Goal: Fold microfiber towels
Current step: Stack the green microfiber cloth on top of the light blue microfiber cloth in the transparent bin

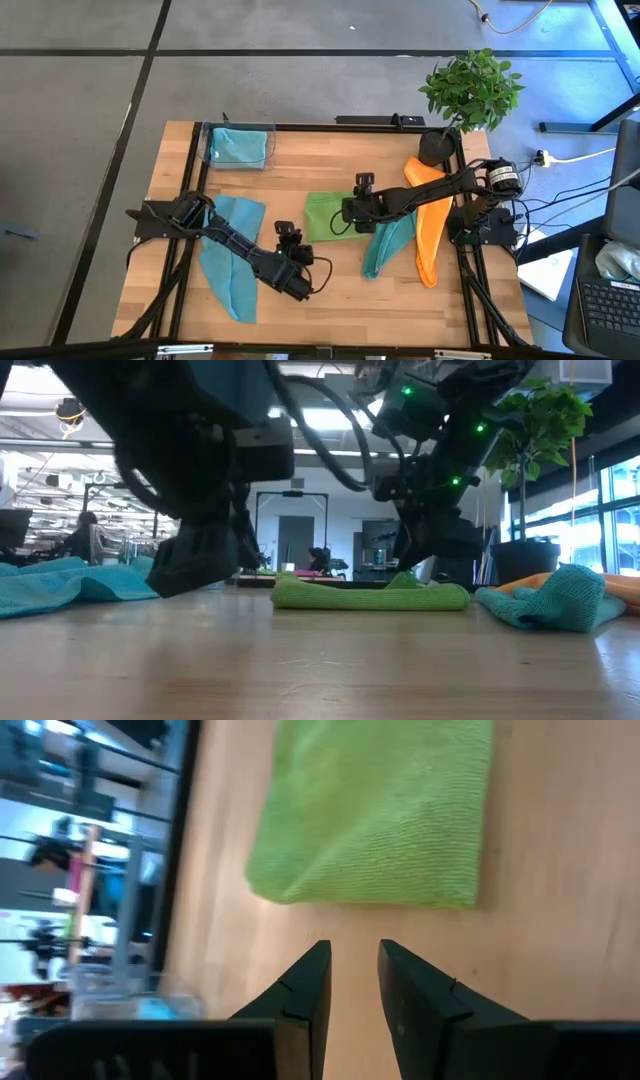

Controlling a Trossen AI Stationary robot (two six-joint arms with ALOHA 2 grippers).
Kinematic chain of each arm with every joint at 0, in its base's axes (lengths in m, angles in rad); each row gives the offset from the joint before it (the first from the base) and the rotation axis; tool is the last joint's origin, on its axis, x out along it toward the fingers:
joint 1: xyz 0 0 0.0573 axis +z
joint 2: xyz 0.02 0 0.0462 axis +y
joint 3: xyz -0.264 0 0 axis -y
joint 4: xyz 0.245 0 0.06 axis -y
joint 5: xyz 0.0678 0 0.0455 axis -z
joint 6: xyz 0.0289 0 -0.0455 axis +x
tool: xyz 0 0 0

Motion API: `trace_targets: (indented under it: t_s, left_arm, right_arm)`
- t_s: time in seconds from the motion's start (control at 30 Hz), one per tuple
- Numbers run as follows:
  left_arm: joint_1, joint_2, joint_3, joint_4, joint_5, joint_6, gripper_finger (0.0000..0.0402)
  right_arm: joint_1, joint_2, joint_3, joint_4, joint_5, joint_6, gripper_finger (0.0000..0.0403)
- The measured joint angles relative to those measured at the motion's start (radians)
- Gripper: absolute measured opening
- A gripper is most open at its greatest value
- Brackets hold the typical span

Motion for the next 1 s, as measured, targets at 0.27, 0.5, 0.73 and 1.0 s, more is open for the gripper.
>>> trace_targets:
  t_s: [0.27, 0.5, 0.73, 1.0]
  left_arm:
    - [-0.098, 0.000, 0.000, -0.068, -0.058, -0.115, 0.0079]
    - [-0.146, 0.000, 0.000, -0.034, -0.013, -0.129, 0.0079]
    - [-0.154, 0.000, 0.000, 0.036, -0.009, -0.087, 0.0079]
    - [-0.085, 0.000, -0.001, 0.331, 0.031, 0.388, 0.0079]
  right_arm:
    - [0.085, 0.000, 0.000, 0.020, -0.146, 0.025, 0.0121]
    - [0.184, 0.000, 0.000, 0.116, -0.205, 0.024, 0.0108]
    - [0.225, 0.025, 0.001, 0.136, -0.267, 0.022, 0.0120]
    - [0.218, 0.035, 0.000, 0.061, -0.187, 0.039, 0.0178]
